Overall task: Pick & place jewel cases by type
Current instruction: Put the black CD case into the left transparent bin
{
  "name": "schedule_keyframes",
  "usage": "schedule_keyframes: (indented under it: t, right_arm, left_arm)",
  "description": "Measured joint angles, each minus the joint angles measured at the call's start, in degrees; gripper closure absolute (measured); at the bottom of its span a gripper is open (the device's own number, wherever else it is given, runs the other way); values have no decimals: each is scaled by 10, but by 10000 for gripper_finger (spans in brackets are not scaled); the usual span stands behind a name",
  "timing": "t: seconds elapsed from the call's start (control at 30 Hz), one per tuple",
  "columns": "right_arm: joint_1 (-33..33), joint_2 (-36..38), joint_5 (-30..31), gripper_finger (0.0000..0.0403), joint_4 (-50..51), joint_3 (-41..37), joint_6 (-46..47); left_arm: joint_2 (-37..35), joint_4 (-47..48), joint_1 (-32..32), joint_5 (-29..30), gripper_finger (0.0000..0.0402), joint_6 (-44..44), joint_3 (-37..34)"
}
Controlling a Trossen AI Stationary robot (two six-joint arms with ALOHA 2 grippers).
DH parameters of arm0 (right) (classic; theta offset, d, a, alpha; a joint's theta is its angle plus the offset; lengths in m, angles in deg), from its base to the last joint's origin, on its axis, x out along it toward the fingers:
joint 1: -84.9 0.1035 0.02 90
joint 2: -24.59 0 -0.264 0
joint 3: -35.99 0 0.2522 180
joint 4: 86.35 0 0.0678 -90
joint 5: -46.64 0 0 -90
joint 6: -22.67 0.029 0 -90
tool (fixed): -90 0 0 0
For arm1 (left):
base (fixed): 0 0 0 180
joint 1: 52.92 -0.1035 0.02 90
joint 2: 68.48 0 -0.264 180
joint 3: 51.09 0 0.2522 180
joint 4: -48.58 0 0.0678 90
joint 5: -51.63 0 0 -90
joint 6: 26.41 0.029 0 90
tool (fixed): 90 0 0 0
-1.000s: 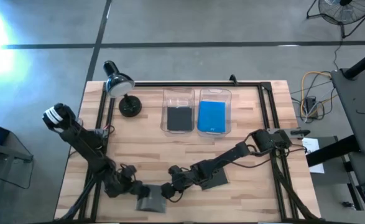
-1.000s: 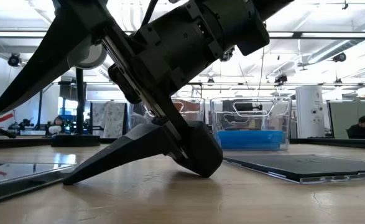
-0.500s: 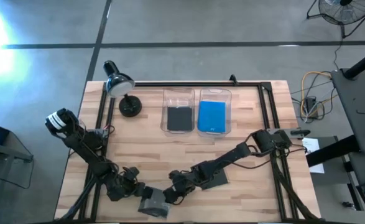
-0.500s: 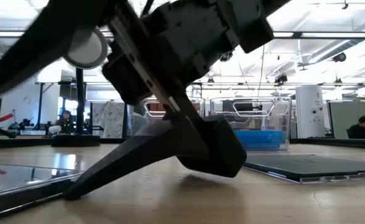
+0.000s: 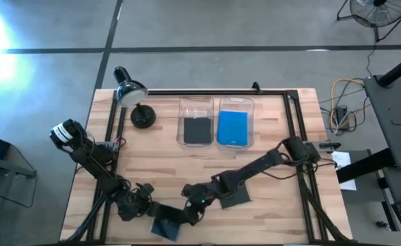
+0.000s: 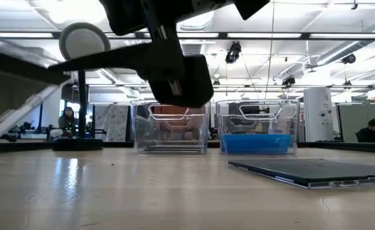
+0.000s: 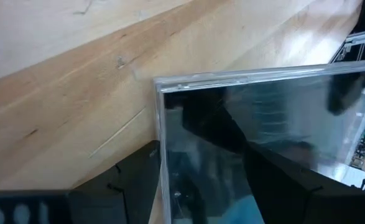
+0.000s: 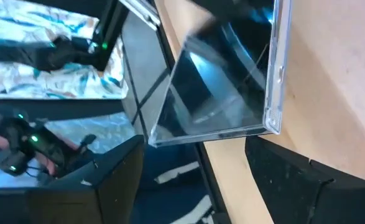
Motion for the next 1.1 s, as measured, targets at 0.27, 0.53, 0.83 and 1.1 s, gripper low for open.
schedule_keyframes:
  t: [0.27,0.53,0.83,1.1]
  right_arm:
    - [-28,2,19,124,-3,11,-17]
    - [-50,3,5,124,0,28,-25]
    - [-50,3,-68,136,91,28,-65]
    - [-51,3,-89,206,107,27,-79]
  left_arm:
    - [1,-14,-2,16,188,17,0]
    - [2,-21,-4,33,188,27,-1]
    - [2,-12,-11,52,188,22,-1]
    - [1,-10,-17,56,188,33,-1]
